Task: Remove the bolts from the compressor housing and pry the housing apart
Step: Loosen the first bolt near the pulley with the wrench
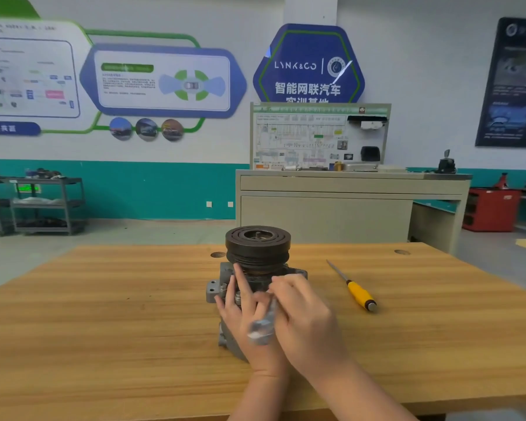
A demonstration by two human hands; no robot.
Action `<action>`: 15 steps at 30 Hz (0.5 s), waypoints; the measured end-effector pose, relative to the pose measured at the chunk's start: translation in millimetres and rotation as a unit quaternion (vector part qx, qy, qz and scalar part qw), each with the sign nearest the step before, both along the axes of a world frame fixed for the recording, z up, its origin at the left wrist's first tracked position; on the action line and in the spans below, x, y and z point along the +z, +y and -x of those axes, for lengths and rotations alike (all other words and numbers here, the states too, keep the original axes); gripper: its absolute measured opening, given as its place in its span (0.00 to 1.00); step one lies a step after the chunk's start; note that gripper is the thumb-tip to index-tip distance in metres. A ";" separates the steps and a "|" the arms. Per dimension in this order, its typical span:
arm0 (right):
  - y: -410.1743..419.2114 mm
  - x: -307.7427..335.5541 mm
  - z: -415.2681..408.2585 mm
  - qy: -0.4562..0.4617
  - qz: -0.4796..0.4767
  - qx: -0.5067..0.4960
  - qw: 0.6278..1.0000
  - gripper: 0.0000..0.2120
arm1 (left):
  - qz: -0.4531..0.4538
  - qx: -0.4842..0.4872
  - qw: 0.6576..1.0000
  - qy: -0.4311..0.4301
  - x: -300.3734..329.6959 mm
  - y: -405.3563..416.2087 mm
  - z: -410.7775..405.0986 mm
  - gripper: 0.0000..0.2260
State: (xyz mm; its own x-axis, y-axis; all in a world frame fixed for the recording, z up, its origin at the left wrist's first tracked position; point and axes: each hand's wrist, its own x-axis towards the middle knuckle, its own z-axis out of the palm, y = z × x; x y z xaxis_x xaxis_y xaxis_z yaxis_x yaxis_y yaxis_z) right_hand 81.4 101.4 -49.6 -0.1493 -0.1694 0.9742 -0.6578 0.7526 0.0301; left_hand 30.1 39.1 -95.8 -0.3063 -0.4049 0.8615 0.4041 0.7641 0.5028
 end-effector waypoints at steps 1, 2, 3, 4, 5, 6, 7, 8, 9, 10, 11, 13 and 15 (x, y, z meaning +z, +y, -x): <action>0.3 -1.3 1.5 -0.016 0.062 0.028 0.998 0.19 | -0.005 -0.005 1.000 0.015 0.1 2.4 -2.7 0.16; 0.9 -1.6 1.7 -0.047 0.151 0.080 0.984 0.16 | -0.009 -0.022 0.999 0.023 -1.5 3.4 -5.3 0.18; 1.4 -0.7 2.2 -0.083 0.256 0.142 0.953 0.12 | -0.014 -0.041 0.999 0.022 -1.3 4.0 -7.4 0.17; 2.5 0.7 4.4 -0.122 0.363 0.202 0.901 0.09 | -0.010 -0.057 0.998 0.024 -1.7 5.0 -8.5 0.15; 5.0 2.6 9.5 -0.162 0.462 0.253 0.834 0.09 | -0.008 -0.063 0.998 0.022 -1.0 4.6 -9.6 0.14; 9.6 5.6 15.9 -0.208 0.542 0.295 0.759 0.08 | -0.004 -0.066 0.998 0.022 -2.4 4.4 -8.1 0.13; 15.0 10.2 23.3 -0.259 0.600 0.326 0.683 0.08 | 0.000 -0.067 0.998 0.021 -2.5 4.9 -7.3 0.13; 20.2 15.5 29.7 -0.312 0.635 0.347 0.615 0.07 | 0.005 -0.064 0.998 0.021 -3.2 4.9 -6.8 0.13; 25.0 20.5 35.2 -0.362 0.651 0.359 0.562 0.06 | 0.008 -0.062 0.998 0.024 -3.4 4.9 -7.2 0.13; 29.0 24.6 39.0 -0.402 0.653 0.370 0.524 0.05 | 0.010 -0.062 0.998 0.028 -3.8 4.6 -7.0 0.13; 32.9 27.9 41.2 -0.426 0.650 0.382 0.499 0.06 | 0.011 -0.064 0.997 0.029 -4.2 4.2 -6.8 0.13; 40.0 34.5 40.7 -0.431 0.641 0.411 0.485 0.06 | 0.008 -0.067 0.997 0.033 -4.5 3.8 -7.2 0.13; 47.2 41.3 36.4 -0.397 0.625 0.440 0.507 0.07 | 0.001 -0.072 0.997 0.038 -3.6 3.8 -7.8 0.13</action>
State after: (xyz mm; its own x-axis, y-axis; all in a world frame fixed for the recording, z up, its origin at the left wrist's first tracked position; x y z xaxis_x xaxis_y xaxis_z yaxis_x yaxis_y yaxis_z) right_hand 45.0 148.7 -8.3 -0.9818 0.1648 0.0939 -0.1860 -0.7397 -0.6467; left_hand 37.9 42.9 -99.4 -0.2960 -0.3592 0.8851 0.5468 0.6961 0.4653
